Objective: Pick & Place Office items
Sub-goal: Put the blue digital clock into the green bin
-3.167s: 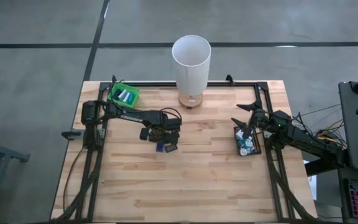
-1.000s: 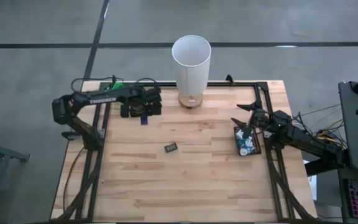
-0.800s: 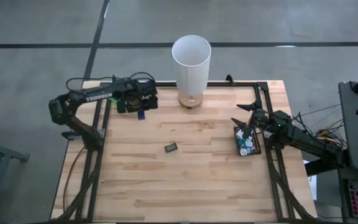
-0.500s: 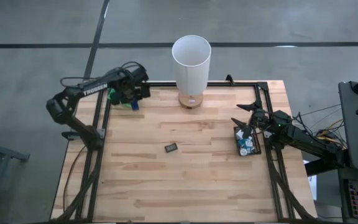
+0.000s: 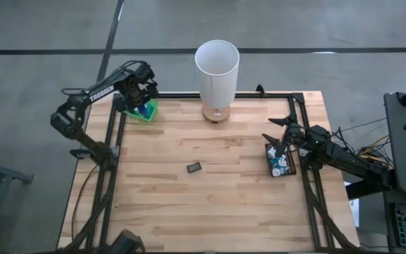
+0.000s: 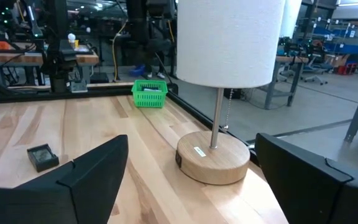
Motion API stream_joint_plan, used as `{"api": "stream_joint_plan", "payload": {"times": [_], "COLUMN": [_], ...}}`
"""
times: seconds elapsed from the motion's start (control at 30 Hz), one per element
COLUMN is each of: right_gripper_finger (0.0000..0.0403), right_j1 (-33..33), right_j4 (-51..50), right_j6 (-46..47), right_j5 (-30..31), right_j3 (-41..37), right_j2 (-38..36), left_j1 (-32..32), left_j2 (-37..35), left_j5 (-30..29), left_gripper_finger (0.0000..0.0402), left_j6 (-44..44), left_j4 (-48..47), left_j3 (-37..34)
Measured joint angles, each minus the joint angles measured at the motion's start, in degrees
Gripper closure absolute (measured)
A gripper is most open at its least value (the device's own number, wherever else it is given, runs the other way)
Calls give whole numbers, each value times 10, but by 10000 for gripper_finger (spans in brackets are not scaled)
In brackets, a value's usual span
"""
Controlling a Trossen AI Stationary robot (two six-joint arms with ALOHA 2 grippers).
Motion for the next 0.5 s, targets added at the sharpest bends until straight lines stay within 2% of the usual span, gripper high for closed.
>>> {"api": "stream_joint_plan", "payload": {"times": [0.2,0.5], "right_gripper_finger": [58,54], "right_j1": [0,0], "right_j4": [0,0], "right_j6": [0,0], "right_j5": [0,0], "right_j3": [0,0], "right_j2": [0,0], "left_j1": [18,46], "left_j2": [4,55], "left_j5": [-41,-52], "left_gripper_finger": [232,231], "left_j6": [4,37], "left_j4": [6,34], "left_j3": [0,0]}}
